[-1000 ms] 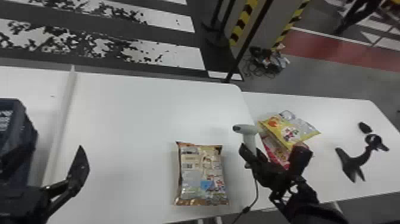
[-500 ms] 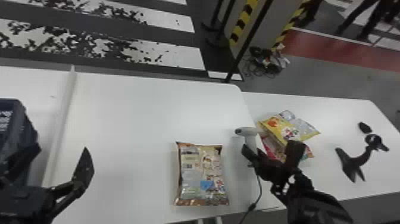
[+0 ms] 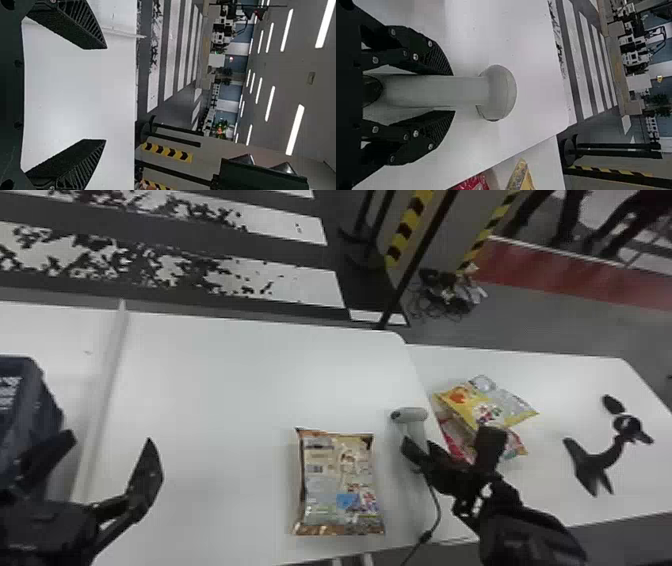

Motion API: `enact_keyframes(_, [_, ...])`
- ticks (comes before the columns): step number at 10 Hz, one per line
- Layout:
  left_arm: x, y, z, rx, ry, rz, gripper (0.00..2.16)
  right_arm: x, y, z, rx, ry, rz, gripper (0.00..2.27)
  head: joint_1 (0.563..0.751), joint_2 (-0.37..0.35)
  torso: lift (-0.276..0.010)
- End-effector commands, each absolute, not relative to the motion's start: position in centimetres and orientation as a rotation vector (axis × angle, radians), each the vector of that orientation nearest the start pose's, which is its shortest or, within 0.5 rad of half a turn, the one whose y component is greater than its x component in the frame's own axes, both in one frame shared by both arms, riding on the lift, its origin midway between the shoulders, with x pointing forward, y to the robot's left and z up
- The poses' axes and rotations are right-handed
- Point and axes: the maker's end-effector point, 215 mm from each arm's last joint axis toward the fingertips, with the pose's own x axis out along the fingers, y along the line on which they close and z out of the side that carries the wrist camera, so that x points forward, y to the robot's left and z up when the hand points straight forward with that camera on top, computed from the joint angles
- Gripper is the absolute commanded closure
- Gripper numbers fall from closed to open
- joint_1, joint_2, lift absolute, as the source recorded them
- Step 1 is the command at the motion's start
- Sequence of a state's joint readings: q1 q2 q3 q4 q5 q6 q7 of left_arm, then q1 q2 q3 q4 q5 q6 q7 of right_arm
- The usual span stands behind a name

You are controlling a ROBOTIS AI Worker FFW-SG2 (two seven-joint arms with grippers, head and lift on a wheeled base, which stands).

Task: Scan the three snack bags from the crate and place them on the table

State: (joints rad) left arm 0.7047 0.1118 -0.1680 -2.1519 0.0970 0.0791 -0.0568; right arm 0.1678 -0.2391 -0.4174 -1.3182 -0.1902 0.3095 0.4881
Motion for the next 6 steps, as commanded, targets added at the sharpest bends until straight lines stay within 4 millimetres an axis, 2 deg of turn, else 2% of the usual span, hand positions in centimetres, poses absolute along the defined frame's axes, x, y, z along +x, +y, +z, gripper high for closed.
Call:
enact_keyframes(1, [36.6, 12.7, -38.7, -0.107, 0.216, -0.26, 0.02, 42.7, -45.3, -55.5, 0.159, 0.54, 0.011, 0.02, 0.695, -0.35, -0.062])
enact_keyframes(3, [36.6, 12.1, -39.1, -0.104, 0.231, -0.272, 0.02, 41.9, -44.4, -52.3, 0.201, 0.47, 0.03, 0.06, 0.695, -0.35, -0.062])
enact_keyframes(4, [36.6, 12.0, -39.1, -0.105, 0.231, -0.273, 0.02, 41.0, -42.9, -51.1, 0.244, 0.47, 0.066, 0.06, 0.695, -0.35, -0.062])
enact_keyframes(6, [36.5, 11.8, -39.5, -0.105, 0.238, -0.277, 0.02, 38.2, -38.7, -51.2, 0.536, 0.591, 0.179, 0.09, 0.695, -0.35, -0.062])
